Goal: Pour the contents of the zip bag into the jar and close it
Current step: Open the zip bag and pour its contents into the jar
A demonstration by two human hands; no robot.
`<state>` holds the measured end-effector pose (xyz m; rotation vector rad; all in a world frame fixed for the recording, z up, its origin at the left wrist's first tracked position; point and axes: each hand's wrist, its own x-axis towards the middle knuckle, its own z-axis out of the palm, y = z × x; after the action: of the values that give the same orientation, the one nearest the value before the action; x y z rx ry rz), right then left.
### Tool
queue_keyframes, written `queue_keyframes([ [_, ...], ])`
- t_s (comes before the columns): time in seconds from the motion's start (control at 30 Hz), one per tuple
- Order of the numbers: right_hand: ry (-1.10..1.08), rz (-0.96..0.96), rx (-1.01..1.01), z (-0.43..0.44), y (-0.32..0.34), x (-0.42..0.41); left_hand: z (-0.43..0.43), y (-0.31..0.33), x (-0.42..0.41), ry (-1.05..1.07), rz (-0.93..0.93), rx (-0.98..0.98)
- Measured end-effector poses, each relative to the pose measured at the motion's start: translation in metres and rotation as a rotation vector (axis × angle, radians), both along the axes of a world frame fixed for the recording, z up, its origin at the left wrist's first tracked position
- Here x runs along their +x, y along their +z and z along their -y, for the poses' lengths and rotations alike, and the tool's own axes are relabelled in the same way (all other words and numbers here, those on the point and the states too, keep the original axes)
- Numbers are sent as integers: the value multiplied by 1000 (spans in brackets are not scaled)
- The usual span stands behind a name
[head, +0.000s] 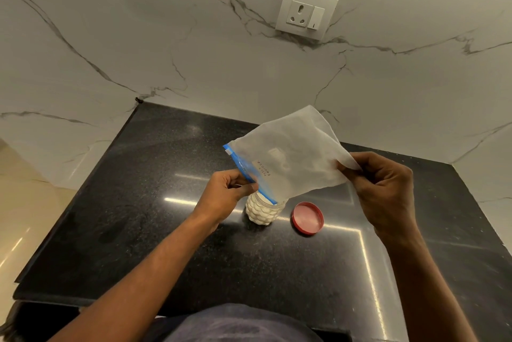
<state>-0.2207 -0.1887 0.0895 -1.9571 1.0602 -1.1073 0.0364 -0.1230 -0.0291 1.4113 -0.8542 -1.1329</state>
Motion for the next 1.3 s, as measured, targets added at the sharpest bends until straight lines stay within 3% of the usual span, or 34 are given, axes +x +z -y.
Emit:
queue_keyframes([
  [0.2, -75, -12, -77, 1, -1, 1, 0, 0, 0, -10, -4, -5],
  [0.33, -8, -87, -40, 1, -3, -1, 0, 1, 0, -3, 2, 11],
  [0.97, -42, 58, -84, -1, 10, 1, 1, 0, 0, -15, 14, 6],
  [1.17, -35, -92, -126, 0, 5, 3, 2, -2, 0, -1, 7, 11],
  [1.3, -22, -23, -105, -1, 6, 2, 2, -3, 0, 12, 6, 13],
])
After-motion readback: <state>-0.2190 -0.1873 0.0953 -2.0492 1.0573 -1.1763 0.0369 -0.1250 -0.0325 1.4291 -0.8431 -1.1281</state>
